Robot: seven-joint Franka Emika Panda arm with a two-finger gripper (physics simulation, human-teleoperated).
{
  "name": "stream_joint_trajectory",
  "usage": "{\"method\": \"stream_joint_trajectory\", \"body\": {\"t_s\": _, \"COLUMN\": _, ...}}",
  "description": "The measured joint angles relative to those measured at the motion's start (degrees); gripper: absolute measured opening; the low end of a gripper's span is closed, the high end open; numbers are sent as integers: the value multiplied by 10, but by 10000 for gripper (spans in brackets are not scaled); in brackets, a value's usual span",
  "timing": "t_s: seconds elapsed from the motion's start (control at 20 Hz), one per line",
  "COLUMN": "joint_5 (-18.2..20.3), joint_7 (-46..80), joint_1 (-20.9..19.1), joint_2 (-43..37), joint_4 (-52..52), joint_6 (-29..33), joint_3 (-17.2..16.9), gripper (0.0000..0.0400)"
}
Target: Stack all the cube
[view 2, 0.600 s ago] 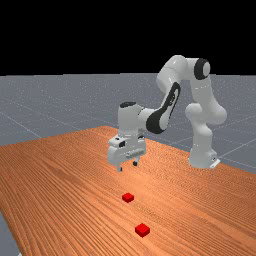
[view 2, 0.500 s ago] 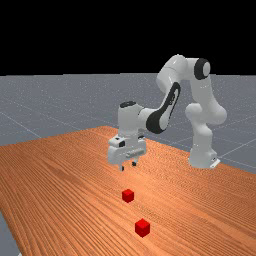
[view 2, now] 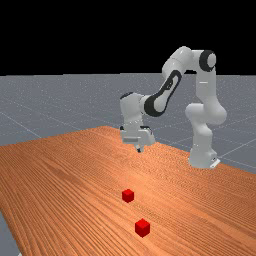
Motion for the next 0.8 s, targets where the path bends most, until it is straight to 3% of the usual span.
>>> {"method": "stream_joint_trajectory", "body": {"t_s": 0.3, "joint_5": 26, "joint_7": 70, "joint_1": -2, "joint_2": -16, "joint_4": -3, "joint_6": -3, "joint_3": -2, "gripper": 0}}
{"method": "stream_joint_trajectory", "body": {"t_s": 0.35, "joint_5": 27, "joint_7": 73, "joint_1": -1, "joint_2": -16, "joint_4": -3, "joint_6": -1, "joint_3": -1, "gripper": 157}}
{"method": "stream_joint_trajectory", "body": {"t_s": 0.4, "joint_5": 29, "joint_7": 78, "joint_1": 1, "joint_2": -13, "joint_4": -2, "joint_6": 17, "joint_3": -1, "gripper": 252}}
{"method": "stream_joint_trajectory", "body": {"t_s": 0.45, "joint_5": 31, "joint_7": 85, "joint_1": 3, "joint_2": -10, "joint_4": -1, "joint_6": 43, "joint_3": 1, "gripper": 310}}
{"method": "stream_joint_trajectory", "body": {"t_s": 0.5, "joint_5": 35, "joint_7": 93, "joint_1": 6, "joint_2": 3, "joint_4": 3, "joint_6": 79, "joint_3": 6, "gripper": 346}}
{"method": "stream_joint_trajectory", "body": {"t_s": 0.6, "joint_5": 47, "joint_7": 97, "joint_1": 22, "joint_2": 66, "joint_4": 12, "joint_6": 152, "joint_3": 26, "gripper": 380}}
{"method": "stream_joint_trajectory", "body": {"t_s": 0.8, "joint_5": 62, "joint_7": 106, "joint_1": 52, "joint_2": 205, "joint_4": 43, "joint_6": 267, "joint_3": 48, "gripper": 397}}
